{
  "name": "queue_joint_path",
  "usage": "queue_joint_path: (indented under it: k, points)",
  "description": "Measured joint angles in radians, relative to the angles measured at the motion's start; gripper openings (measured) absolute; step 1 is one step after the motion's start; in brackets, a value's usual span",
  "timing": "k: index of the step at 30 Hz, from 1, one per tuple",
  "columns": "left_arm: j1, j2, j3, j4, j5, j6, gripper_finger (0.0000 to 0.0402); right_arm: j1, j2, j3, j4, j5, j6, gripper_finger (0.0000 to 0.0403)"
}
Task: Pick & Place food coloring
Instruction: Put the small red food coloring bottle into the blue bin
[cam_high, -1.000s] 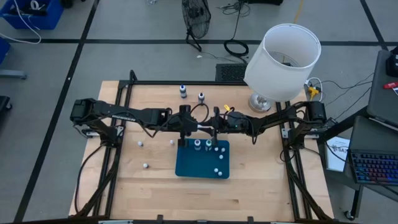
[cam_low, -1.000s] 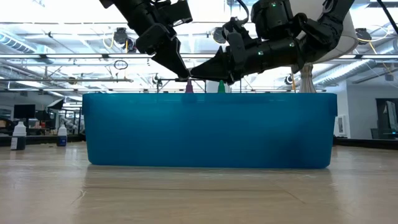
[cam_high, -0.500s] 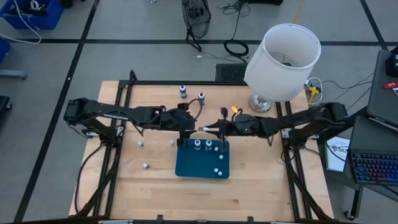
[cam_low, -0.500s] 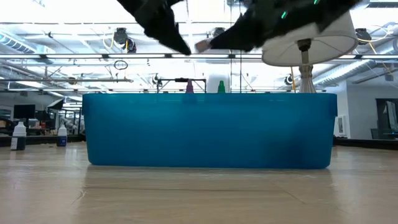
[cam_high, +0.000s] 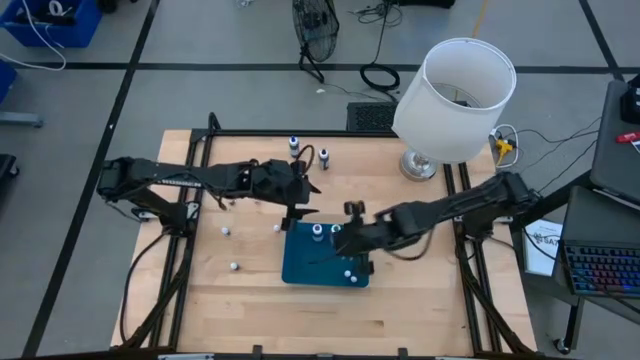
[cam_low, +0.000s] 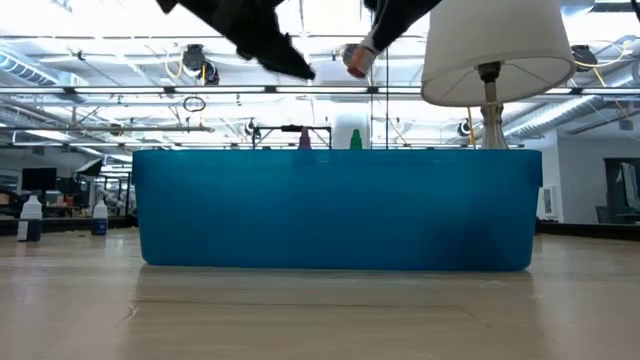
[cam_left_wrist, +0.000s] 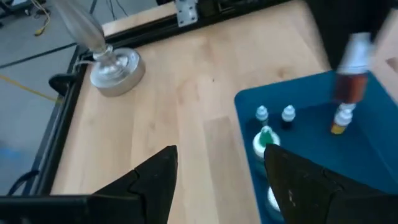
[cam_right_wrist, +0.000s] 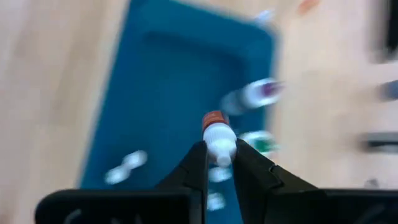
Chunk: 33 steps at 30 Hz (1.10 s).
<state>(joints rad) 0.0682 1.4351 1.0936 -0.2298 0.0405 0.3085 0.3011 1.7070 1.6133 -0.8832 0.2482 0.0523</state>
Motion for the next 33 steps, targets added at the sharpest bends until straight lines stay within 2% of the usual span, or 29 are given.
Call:
queue_joint_path:
  k: [2, 7, 12, 17, 24, 31, 33]
  points:
    - [0.019, -0.026, -0.057, 0.060, 0.012, -0.007, 0.0241, -0.001, 0.058, 0.053, -0.047, -0.099, 0.036, 0.0040]
    - [0.062, -0.100, -0.211, 0.265, 0.012, -0.068, 0.0241, 0.001, 0.152, 0.078, -0.069, -0.231, 0.087, 0.0040]
    - [0.075, -0.165, -0.327, 0.438, 0.012, -0.095, 0.0241, -0.008, 0.250, 0.078, -0.101, -0.223, 0.093, 0.0040]
    - [0.077, -0.196, -0.389, 0.513, 0.011, -0.105, 0.0241, -0.007, 0.338, 0.078, -0.088, -0.220, 0.082, 0.0040]
    - [0.077, -0.207, -0.396, 0.515, 0.011, -0.105, 0.0241, -0.014, 0.403, 0.078, -0.100, -0.185, 0.066, 0.0040]
    - [0.077, -0.207, -0.396, 0.511, 0.010, -0.106, 0.0241, -0.019, 0.402, 0.078, -0.104, -0.166, 0.082, 0.0040]
    - [0.077, -0.207, -0.396, 0.508, 0.010, -0.107, 0.0241, -0.019, 0.395, 0.078, -0.106, -0.166, 0.100, 0.0062]
